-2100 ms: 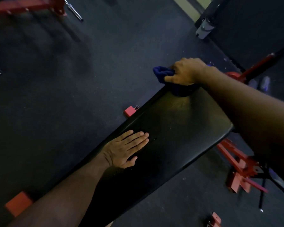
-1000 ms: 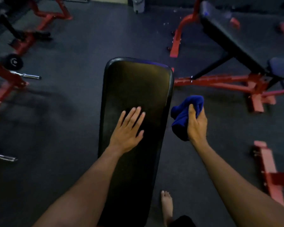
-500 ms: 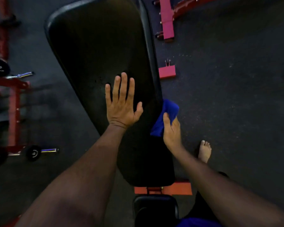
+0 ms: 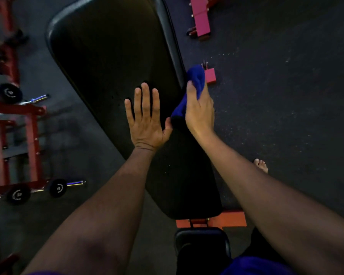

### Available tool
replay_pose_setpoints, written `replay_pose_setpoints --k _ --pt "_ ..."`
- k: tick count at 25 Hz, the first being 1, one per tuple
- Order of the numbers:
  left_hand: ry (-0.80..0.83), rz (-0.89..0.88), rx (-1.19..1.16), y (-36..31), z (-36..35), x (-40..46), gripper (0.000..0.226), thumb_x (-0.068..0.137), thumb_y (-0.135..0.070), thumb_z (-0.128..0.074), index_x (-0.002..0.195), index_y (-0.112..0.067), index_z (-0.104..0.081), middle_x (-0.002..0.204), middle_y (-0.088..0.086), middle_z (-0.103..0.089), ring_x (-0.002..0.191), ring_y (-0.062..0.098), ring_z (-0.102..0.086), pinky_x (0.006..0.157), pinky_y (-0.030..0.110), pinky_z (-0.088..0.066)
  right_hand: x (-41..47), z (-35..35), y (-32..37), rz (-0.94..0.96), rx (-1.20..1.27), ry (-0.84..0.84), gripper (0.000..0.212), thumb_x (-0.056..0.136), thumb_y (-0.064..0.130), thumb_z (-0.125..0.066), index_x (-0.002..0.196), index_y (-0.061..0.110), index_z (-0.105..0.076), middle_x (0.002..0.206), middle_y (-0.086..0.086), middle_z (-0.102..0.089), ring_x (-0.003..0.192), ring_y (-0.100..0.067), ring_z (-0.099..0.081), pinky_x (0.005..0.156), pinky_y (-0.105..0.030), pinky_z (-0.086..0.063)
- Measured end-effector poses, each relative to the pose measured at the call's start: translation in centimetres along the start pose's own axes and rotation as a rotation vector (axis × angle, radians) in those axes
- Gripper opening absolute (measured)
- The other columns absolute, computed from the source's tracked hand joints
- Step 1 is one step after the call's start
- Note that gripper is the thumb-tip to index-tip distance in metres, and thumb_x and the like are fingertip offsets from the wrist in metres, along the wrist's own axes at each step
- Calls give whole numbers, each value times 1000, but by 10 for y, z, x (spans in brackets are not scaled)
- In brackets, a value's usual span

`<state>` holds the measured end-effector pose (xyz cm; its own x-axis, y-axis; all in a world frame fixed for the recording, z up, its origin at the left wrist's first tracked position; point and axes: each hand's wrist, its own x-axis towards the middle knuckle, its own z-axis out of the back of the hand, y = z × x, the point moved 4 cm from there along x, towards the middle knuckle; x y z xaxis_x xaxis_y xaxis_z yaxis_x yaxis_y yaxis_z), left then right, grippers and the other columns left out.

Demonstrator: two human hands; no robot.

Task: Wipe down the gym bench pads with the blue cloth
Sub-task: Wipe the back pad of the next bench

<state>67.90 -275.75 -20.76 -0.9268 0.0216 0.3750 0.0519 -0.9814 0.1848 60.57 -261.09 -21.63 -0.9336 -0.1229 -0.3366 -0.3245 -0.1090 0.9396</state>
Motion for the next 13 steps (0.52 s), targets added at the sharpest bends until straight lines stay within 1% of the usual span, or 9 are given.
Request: replay_pose_setpoints --k 2,3,4,6,8,9,10,12,13 --pt "6 0 12 0 -1 1 77 101 -54 -18 163 -15 6 163 19 -13 155 30 -8 127 48 5 -9 4 -4 103 6 24 55 95 61 -34 126 19 -53 98 8 -59 86 -7 -60 78 -29 -49" --pt "6 11 13 1 -1 1 77 101 -54 -18 163 -15 7 163 19 -13 156 29 -6 127 48 5 -20 8 -16 124 -13 32 52 96 59 -36 123 18 -54 100 7 -59 88 -7 -61 80 -29 -50" --pt "6 19 12 2 -1 1 77 101 -54 -18 163 -16 7 163 18 -13 158 27 -1 127 48 5 -35 12 -35 113 -41 35 49 96 58 -38 121 20 -55 103 7 -59 91 -7 -61 82 -29 -50" --pt "-3 23 17 2 -2 -1 78 101 -54 -19 163 -16 7 164 18 -12 159 23 8 127 49 5 -64 21 -76 33 -91 55 47 95 58 -40 123 22 -54 109 7 -59 98 -8 -61 87 -27 -48" --pt "1 23 22 1 -4 -2 78 100 -54 -20 163 -17 6 165 18 -11 158 22 10 127 49 4 -84 30 -105 -5 -152 79 50 96 52 -43 127 14 -55 114 5 -58 106 -17 -61 91 -20 -42" --pt "1 25 26 1 -5 -1 78 100 -54 -20 163 -17 5 165 17 -10 158 22 9 127 49 3 -86 33 -112 -7 -176 89 50 97 48 -44 128 11 -54 114 6 -56 109 -19 -60 92 -14 -38" --pt "-1 26 24 1 -6 0 78 100 -54 -20 163 -17 5 165 17 -9 158 22 9 127 50 4 -82 34 -113 -10 -189 103 49 97 47 -44 130 12 -52 116 7 -56 110 -18 -59 92 -13 -37" --pt "6 33 32 3 -6 -1 78 100 -55 -20 163 -16 6 165 16 -7 158 22 10 127 49 4 -60 28 -94 23 -166 130 52 97 54 -43 132 16 -49 118 5 -59 107 -13 -60 92 -25 -44" --pt "8 34 48 3 -6 0 79 100 -55 -20 164 -15 5 165 16 -8 158 22 10 127 49 4 -46 23 -78 53 -136 131 54 96 58 -41 132 19 -47 116 3 -60 103 -12 -60 90 -31 -48"
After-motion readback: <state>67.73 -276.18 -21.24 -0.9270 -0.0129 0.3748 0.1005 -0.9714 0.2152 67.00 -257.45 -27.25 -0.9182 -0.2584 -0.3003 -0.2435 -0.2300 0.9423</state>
